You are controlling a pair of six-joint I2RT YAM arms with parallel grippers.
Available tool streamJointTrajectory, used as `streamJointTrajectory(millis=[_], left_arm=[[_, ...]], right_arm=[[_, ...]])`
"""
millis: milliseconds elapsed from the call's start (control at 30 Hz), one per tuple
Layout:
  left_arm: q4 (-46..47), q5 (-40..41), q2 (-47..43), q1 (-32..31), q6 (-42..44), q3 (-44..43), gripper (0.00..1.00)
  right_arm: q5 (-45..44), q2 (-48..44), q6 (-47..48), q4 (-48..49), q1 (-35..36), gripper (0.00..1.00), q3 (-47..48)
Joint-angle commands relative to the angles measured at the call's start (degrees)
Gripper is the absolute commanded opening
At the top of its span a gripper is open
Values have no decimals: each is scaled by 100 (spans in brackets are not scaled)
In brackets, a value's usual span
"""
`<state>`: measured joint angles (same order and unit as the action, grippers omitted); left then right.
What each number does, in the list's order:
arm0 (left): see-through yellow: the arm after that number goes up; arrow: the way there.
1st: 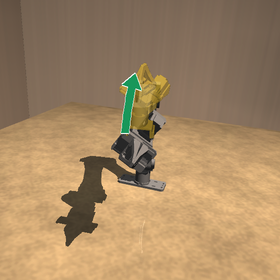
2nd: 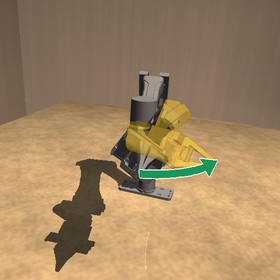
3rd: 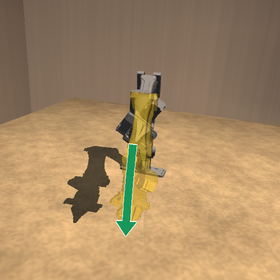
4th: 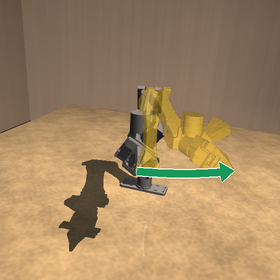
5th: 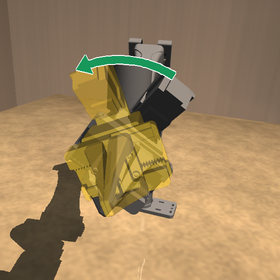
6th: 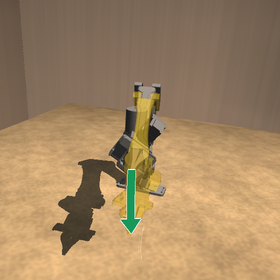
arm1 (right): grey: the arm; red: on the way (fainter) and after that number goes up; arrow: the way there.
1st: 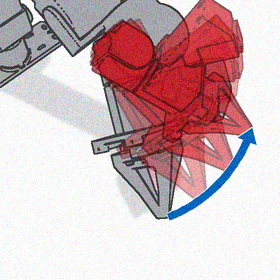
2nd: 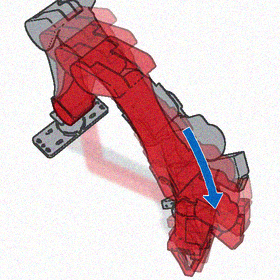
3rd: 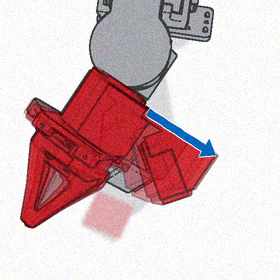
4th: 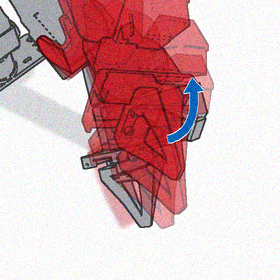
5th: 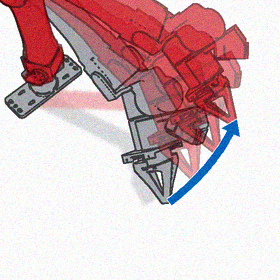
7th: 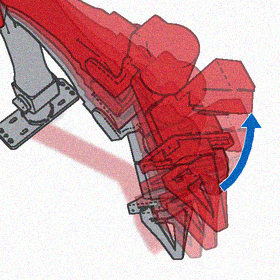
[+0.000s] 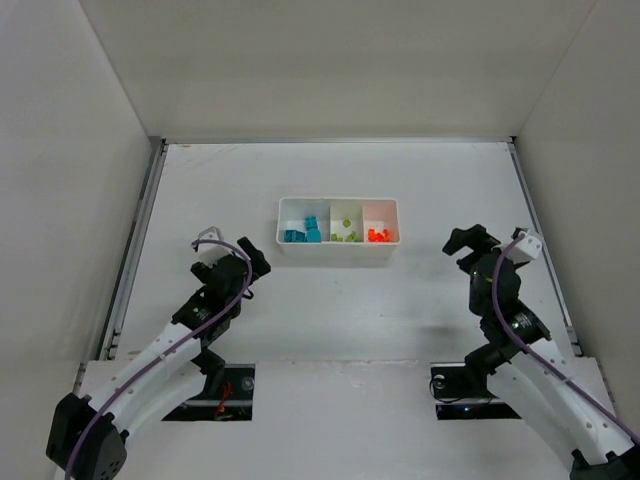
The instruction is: Sort the legos into containers by color
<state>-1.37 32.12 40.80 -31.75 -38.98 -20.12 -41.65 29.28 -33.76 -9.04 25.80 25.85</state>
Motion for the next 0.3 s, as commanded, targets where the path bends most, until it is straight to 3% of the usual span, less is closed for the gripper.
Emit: streamJointTrajectory(millis=[0,267], left_arm=[[-84,5,-98,68,-496,34,100],[-66,101,51,164,-479,-36,100]], right_arm=[[113,121,-175,-300,-89,100,-62],[105,51,-473,-353,297,100,-299]])
